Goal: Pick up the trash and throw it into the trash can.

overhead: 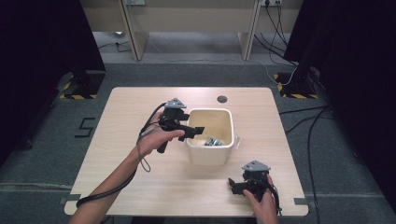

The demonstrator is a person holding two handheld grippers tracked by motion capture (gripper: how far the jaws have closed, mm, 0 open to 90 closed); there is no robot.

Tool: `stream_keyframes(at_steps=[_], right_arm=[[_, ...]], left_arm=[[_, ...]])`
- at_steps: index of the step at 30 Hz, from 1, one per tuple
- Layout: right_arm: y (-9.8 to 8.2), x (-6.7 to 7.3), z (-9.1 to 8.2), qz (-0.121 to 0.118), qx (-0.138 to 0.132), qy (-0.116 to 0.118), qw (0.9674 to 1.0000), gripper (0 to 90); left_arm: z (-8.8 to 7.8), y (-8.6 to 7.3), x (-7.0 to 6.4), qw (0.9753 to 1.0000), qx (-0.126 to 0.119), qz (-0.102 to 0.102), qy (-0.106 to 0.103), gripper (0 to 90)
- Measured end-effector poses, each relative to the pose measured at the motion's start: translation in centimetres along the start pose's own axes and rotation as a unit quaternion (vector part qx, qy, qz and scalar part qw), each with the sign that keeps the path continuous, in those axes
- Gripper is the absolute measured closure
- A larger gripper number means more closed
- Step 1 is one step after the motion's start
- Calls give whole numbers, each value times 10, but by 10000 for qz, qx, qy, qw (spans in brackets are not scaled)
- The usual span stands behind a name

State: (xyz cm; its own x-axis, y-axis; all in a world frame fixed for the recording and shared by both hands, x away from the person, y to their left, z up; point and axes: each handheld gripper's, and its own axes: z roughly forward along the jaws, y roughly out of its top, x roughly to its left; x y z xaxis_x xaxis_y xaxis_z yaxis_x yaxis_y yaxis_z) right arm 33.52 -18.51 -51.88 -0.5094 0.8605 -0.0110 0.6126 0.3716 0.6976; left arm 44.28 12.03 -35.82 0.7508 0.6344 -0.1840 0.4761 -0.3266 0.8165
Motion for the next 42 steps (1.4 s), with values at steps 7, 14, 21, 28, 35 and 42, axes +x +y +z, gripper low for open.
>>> stream_keyframes(at_steps=[7,14,21,28,35,42], right_arm=[[0,0,0,0,0,-1,10000,3],[0,0,0,-4,-4,-3,10000,3],[0,0,0,0,-1,-1,10000,3],[0,0,0,-5,4,-3,10000,3],[0,0,0,5,9,0,10000,3],[0,0,0,4,9,0,10000,3]], left_arm=[[-13,-7,11,9999,-84,-124,62,155],[-22,-16,17,9996,-207,-153,122,155],[-28,-30,23,9992,-261,-239,173,155],[-30,-45,30,9987,-283,-300,293,155],[-30,-60,32,9983,-294,-311,396,155],[-30,-77,34,9978,-338,-435,374,155]])
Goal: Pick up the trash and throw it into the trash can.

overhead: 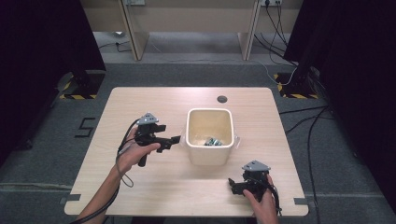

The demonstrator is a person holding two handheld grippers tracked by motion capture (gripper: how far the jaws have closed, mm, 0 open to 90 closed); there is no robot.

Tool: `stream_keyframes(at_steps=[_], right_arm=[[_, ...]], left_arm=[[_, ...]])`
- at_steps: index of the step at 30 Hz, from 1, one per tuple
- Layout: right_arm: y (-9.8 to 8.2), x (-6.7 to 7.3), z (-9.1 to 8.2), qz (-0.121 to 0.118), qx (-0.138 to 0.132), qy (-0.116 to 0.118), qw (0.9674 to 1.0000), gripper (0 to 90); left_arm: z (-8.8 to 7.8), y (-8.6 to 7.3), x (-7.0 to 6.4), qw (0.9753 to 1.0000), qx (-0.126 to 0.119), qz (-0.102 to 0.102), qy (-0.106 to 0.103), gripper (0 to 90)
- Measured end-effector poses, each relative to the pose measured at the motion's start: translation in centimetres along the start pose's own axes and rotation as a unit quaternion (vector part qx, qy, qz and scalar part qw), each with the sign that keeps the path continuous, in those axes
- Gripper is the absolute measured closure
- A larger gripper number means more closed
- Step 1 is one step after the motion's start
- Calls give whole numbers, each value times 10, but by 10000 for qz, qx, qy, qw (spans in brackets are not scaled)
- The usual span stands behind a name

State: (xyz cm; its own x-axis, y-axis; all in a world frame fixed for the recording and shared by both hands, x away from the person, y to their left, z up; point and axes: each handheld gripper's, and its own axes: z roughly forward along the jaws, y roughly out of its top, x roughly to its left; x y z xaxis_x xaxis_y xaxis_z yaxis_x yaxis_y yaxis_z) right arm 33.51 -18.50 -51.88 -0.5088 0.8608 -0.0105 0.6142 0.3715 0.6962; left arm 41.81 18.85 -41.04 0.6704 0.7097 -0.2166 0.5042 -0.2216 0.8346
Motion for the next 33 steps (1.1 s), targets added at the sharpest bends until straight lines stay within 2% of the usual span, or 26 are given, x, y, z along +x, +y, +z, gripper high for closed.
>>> stream_keyframes(at_steps=[6,18,33], right_arm=[[0,0,0,0,-3,-3,10000,3],[0,0,0,-2,-2,-3,10000,3],[0,0,0,0,0,0,10000,3]], left_arm=[[2,-13,1,10000,7,-53,15,156],[6,-37,8,9998,17,-35,220,155],[12,-66,8,9998,58,-54,188,155]])
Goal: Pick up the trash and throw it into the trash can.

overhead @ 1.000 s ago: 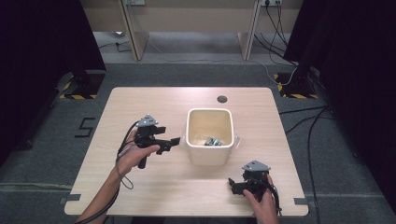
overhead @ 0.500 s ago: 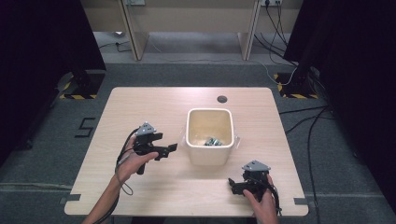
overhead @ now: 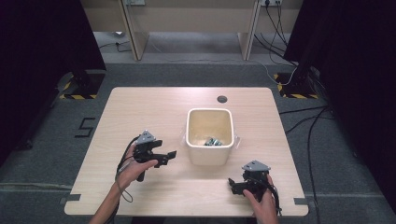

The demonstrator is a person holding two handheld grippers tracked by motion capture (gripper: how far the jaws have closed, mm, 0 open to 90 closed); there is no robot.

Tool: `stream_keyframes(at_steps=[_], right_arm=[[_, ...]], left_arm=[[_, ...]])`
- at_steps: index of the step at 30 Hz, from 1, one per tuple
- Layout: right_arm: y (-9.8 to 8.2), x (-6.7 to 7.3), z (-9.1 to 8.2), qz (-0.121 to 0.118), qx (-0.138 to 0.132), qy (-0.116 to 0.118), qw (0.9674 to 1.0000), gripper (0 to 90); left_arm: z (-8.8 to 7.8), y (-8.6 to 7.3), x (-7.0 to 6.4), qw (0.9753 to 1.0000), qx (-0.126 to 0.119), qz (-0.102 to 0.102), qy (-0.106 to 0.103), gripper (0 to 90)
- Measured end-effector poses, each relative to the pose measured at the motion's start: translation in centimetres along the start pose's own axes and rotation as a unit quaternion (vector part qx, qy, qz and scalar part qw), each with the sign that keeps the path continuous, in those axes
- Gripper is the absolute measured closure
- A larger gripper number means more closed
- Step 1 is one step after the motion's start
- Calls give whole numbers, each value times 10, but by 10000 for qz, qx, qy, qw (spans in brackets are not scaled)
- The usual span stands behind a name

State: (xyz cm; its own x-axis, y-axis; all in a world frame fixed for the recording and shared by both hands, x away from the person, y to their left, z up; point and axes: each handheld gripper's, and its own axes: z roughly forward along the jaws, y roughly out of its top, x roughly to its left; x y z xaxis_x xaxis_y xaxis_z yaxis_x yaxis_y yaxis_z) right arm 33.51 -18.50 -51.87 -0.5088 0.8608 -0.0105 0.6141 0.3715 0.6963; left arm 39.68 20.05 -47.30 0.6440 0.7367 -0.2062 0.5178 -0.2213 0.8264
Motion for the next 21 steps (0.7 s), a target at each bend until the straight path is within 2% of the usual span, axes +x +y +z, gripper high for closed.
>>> stream_keyframes(at_steps=[21], right_arm=[[0,0,0,-4,-9,-4,10000,3]], left_arm=[[11,-33,-10,9990,382,231,46,155]])
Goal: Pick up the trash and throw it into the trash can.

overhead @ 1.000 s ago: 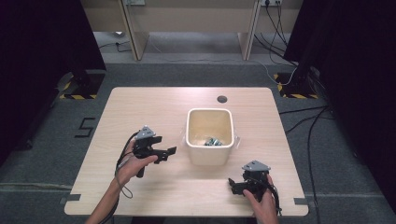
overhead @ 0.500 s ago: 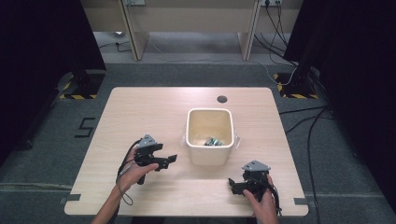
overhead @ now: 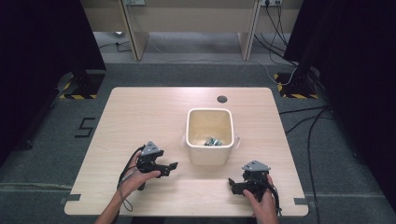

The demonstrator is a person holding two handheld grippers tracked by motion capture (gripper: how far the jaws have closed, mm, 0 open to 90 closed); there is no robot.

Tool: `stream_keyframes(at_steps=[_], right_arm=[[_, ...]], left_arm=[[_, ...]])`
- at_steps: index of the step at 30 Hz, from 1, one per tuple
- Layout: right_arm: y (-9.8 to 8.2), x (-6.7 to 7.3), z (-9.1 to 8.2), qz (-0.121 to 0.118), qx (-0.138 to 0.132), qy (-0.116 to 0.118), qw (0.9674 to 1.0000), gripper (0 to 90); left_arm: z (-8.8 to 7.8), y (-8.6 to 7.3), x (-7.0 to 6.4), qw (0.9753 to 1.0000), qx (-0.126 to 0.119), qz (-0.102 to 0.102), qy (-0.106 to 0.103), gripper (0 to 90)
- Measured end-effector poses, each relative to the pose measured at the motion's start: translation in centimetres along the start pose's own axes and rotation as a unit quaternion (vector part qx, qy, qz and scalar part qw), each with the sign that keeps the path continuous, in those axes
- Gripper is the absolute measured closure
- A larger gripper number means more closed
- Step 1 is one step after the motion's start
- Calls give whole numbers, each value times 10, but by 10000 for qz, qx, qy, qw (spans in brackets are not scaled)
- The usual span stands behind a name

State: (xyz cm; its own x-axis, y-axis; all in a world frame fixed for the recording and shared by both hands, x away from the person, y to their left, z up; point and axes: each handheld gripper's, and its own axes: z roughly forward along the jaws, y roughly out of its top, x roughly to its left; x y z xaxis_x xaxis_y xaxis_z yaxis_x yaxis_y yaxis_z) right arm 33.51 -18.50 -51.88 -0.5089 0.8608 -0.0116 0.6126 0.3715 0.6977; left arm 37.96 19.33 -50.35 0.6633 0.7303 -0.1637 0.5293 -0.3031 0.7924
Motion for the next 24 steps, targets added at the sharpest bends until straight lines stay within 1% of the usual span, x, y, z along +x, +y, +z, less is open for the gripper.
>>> stream_keyframes(at_steps=[6,10,13,19,23,24], right_arm=[[0,0,0,-1,0,0,10000,4],[0,0,0,2,1,2,10000,3],[0,0,0,1,7,4,10000,3],[0,0,0,-1,7,1,10000,4],[0,0,0,-1,9,0,10000,4],[0,0,0,1,0,1,10000,4]], left_arm=[[2,-7,-7,9998,165,135,-32,154],[2,-11,-9,9997,203,142,-44,155],[1,-13,-10,9995,257,171,-16,154],[-1,-20,-12,9988,361,311,63,155],[0,-24,-14,9986,421,321,62,155],[0,-26,-14,9985,389,366,89,149]])
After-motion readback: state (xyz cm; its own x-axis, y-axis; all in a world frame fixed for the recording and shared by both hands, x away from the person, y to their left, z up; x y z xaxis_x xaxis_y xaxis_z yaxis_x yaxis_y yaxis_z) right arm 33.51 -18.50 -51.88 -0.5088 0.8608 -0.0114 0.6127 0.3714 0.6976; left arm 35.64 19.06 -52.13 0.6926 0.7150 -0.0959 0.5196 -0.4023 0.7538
